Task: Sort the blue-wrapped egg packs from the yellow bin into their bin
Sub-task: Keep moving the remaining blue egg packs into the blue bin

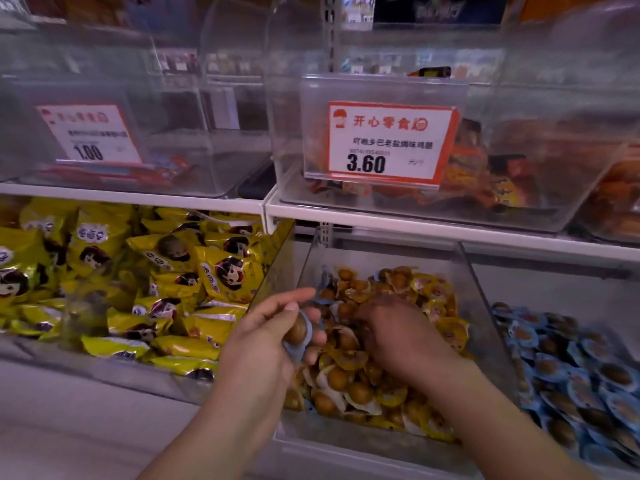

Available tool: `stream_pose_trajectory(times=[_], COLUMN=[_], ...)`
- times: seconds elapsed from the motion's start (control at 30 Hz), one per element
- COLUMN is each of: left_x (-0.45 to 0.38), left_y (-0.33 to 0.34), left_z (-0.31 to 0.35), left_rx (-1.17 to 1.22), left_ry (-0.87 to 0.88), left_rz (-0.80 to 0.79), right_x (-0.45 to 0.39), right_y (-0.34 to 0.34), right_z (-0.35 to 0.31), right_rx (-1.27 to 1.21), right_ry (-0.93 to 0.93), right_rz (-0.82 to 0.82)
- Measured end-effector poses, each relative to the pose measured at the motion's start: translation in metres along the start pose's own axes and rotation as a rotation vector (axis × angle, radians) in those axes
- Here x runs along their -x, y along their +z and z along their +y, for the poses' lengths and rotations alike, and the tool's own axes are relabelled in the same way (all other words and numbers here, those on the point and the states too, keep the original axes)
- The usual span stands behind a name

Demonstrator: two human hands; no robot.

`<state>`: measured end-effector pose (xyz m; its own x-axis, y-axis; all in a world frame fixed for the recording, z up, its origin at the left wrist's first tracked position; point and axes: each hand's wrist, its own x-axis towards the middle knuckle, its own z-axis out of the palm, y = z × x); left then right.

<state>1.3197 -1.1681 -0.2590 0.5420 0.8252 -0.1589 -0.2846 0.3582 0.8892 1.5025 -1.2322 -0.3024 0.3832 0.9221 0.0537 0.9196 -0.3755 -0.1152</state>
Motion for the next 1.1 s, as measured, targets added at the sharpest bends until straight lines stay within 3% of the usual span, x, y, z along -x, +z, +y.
stream_pose_trajectory(times=[0.1,0.17,0.23,0.33,0.4,0.47,0.53,0.6,0.67,0.73,0.93,1.1], left_x=[0.003,0.004,0.006,0.007,0.005,-0.001,-0.006,-0.009,-0.01,-0.01,-0.01,-0.009], left_y=[-0.008,-0.009,-0.005,-0.001,-0.005,-0.015,-0.025,-0.032,-0.033,-0.032,-0.031,-0.029], left_z=[0.013,0.014,0.011,0.007,0.011,0.016,0.02,0.02,0.016,0.014,0.017,0.016], left_rx=[0.035,0.013,-0.009,0.094,0.188,0.194,0.176,0.16,0.139,0.113,0.106,0.086], left_ry=[-0.014,-0.025,-0.046,-0.065,-0.041,-0.024,-0.007,0.0,-0.007,-0.012,0.036,0.046], left_rz=[0.017,0.046,0.009,-0.075,0.001,0.095,0.142,0.166,0.17,0.173,0.166,0.171], right_x=[0.0,0.006,0.013,0.022,0.022,0.016,0.002,-0.017,-0.039,-0.059,-0.088,-0.092], right_y=[-0.014,-0.029,-0.041,-0.038,-0.031,-0.033,-0.028,-0.021,-0.005,0.012,0.029,0.027], right_z=[0.006,-0.003,-0.031,-0.074,-0.081,-0.072,-0.056,-0.045,-0.039,-0.037,-0.033,-0.037], right_rx=[-0.009,-0.389,-0.727,-0.741,-0.855,-1.234,-1.367,-0.952,-0.372,-0.091,-0.176,-0.182], right_ry=[0.064,0.062,-0.047,-0.287,-0.35,-0.214,-0.025,0.015,-0.076,-0.096,0.054,0.003], right_rz=[0.229,0.391,0.449,0.37,0.246,0.118,0.109,0.055,-0.141,-0.248,-0.145,-0.112])
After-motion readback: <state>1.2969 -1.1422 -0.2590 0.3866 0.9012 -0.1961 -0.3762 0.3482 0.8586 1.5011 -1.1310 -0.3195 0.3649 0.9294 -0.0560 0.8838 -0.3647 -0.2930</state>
